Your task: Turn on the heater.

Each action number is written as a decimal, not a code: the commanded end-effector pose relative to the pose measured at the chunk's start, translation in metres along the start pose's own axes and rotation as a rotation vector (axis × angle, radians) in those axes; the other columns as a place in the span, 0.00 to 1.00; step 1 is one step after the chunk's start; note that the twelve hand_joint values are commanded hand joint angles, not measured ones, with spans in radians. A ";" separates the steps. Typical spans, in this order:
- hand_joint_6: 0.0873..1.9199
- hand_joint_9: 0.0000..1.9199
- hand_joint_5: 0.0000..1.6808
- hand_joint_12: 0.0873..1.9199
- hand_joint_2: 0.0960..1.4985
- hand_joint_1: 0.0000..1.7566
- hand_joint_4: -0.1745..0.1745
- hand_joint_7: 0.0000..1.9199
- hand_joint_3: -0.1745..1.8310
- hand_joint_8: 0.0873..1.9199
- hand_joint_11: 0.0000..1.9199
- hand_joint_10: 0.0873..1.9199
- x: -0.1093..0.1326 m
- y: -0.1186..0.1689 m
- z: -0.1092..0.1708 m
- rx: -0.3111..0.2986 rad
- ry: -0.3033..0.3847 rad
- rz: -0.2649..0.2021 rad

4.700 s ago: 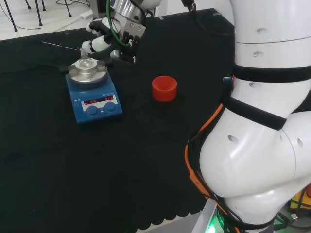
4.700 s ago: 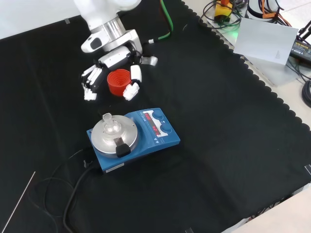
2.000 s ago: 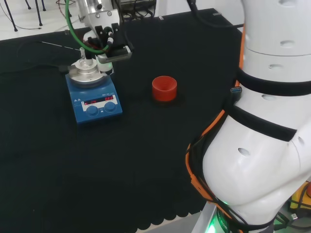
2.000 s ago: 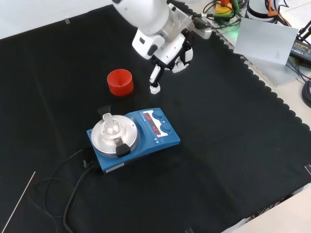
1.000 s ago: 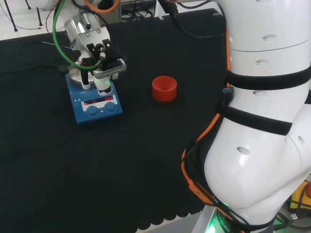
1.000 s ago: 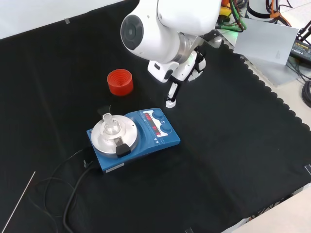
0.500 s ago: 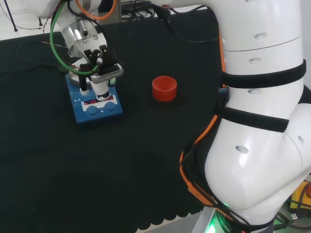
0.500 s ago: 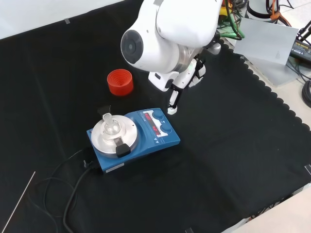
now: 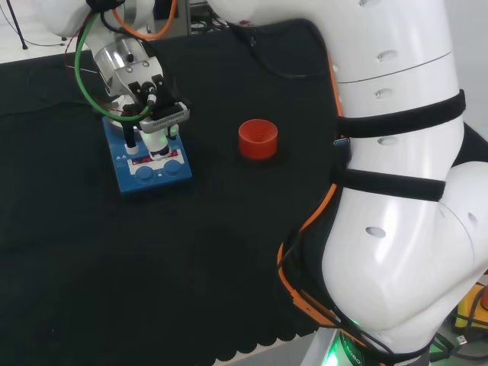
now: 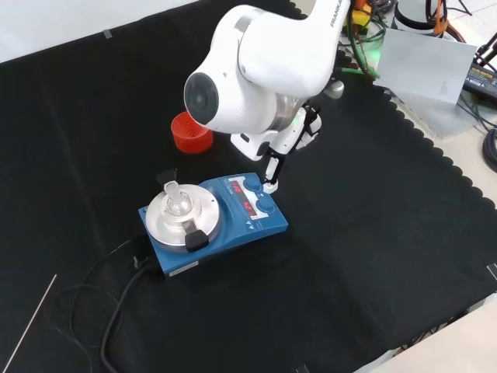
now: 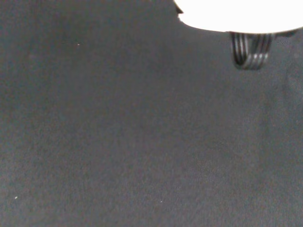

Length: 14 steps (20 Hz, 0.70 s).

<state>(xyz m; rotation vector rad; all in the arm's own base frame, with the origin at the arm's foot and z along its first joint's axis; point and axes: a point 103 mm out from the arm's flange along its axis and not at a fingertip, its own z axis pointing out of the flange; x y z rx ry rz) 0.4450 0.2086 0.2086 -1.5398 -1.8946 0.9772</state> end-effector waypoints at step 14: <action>0.05 1.00 0.21 0.78 0.27 0.92 0.39 0.95 0.77 0.96 0.94 0.88 -0.013 0.020 0.008 0.047 0.015 0.016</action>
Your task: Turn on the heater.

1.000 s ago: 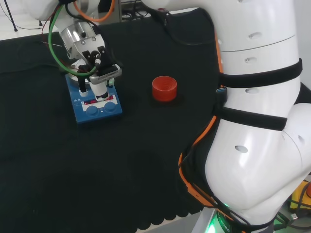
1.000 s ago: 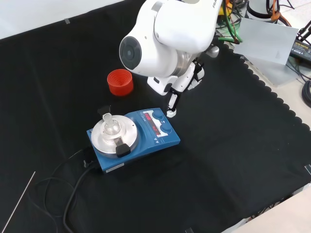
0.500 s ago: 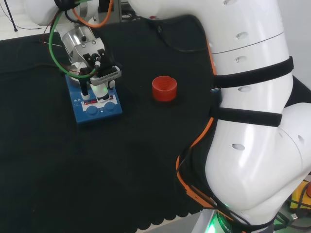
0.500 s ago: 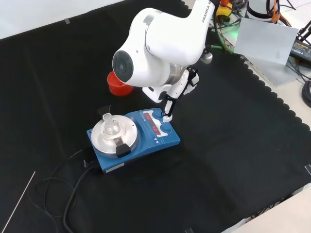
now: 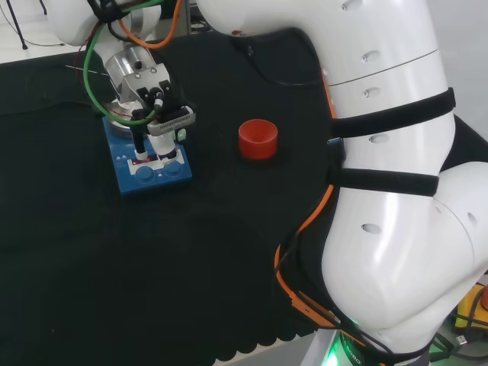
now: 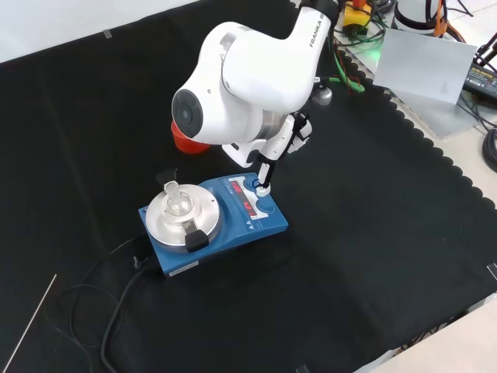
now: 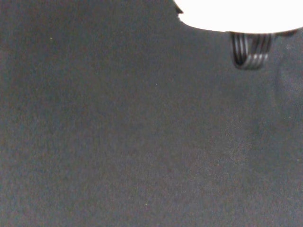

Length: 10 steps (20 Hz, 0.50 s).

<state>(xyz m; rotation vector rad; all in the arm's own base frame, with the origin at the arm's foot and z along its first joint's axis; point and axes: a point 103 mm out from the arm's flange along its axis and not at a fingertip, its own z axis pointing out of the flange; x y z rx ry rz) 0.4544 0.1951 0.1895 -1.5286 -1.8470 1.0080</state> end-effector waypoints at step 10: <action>0.04 1.00 0.21 0.78 0.27 0.92 0.40 0.95 0.77 0.96 0.94 0.88 -0.003 0.011 0.004 0.018 0.011 -0.001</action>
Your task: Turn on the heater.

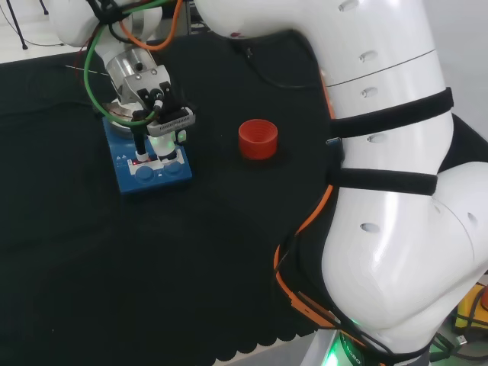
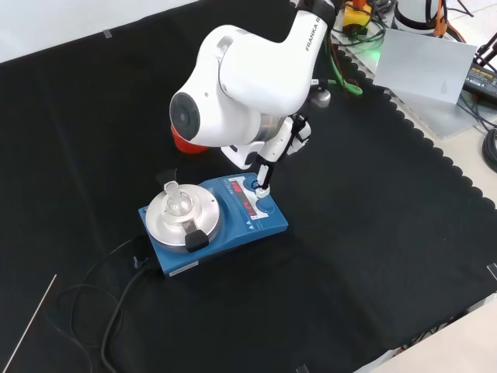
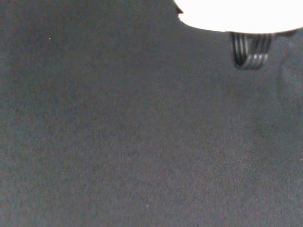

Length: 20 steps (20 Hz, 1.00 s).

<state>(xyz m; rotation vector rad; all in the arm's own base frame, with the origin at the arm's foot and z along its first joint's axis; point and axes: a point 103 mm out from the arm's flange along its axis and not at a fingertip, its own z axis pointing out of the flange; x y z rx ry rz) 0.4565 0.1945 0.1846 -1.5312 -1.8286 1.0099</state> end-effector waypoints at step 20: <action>0.04 1.00 0.22 0.78 0.27 0.92 0.40 0.95 0.77 0.96 0.94 0.87 0.000 0.015 0.008 0.021 -0.010 -0.015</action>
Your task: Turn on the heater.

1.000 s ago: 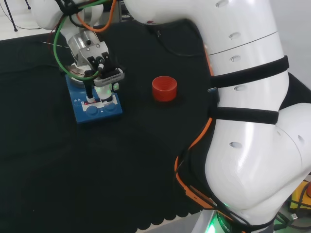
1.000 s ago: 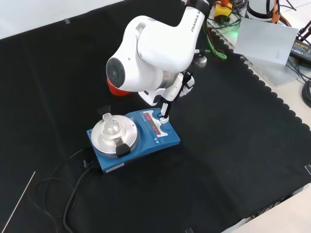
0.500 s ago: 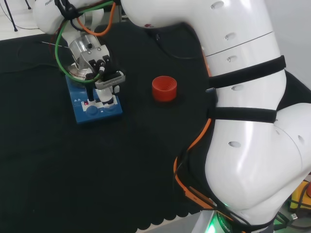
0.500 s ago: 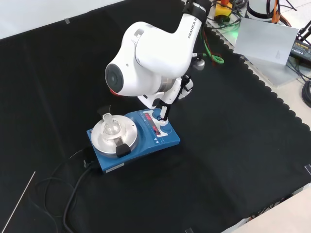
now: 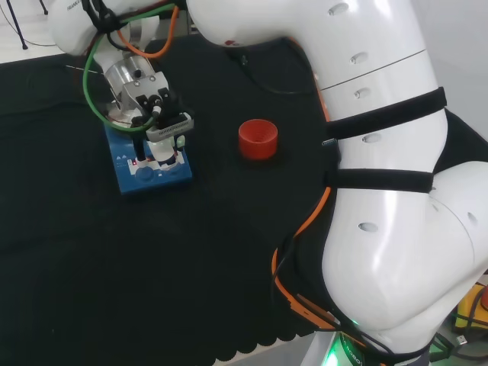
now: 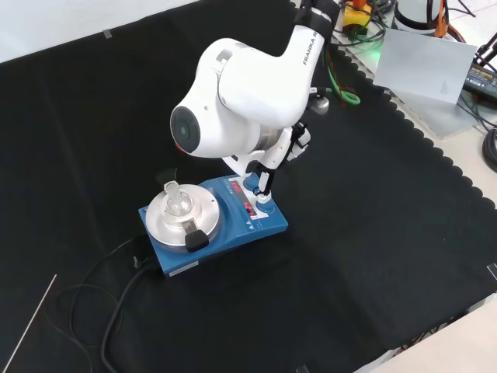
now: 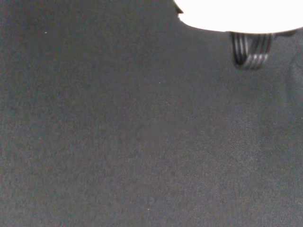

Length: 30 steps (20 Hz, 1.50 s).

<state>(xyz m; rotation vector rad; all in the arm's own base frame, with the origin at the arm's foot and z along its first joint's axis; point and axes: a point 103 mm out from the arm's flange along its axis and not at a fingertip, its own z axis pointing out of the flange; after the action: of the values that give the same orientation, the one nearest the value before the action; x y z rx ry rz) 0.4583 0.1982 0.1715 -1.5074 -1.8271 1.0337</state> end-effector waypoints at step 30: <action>0.03 1.00 0.23 0.77 0.27 0.92 0.40 0.95 0.77 0.96 0.94 0.87 0.003 0.006 0.006 0.007 0.000 -0.002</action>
<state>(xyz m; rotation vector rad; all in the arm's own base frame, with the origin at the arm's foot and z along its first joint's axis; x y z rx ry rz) 0.4571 0.1976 0.1641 -1.5032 -1.8227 1.0385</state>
